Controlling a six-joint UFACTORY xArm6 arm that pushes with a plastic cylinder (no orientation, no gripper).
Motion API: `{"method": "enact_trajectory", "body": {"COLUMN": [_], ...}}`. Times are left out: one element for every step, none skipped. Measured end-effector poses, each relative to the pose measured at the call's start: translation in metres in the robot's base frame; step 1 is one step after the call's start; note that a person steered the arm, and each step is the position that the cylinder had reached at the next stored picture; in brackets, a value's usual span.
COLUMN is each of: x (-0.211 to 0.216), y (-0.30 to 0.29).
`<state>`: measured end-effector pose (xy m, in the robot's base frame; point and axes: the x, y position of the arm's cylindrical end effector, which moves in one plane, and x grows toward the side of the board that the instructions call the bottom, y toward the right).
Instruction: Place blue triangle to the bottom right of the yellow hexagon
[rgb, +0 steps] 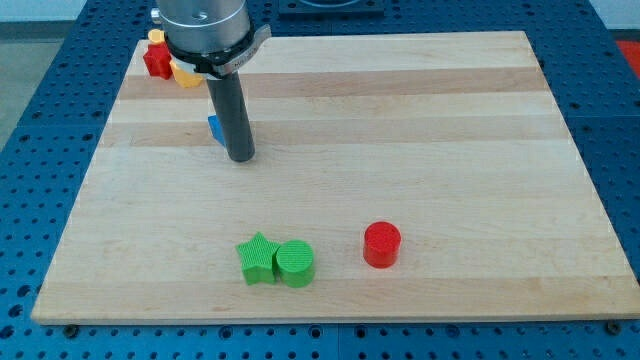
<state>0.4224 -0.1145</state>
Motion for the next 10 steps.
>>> {"method": "enact_trajectory", "body": {"x": [-0.002,-0.01,-0.017,-0.023,-0.027,-0.029,-0.032,-0.035,-0.035,-0.035], "y": [-0.002,-0.006,-0.009,-0.009,-0.009,-0.009,-0.009,-0.009,-0.009,-0.009]}}
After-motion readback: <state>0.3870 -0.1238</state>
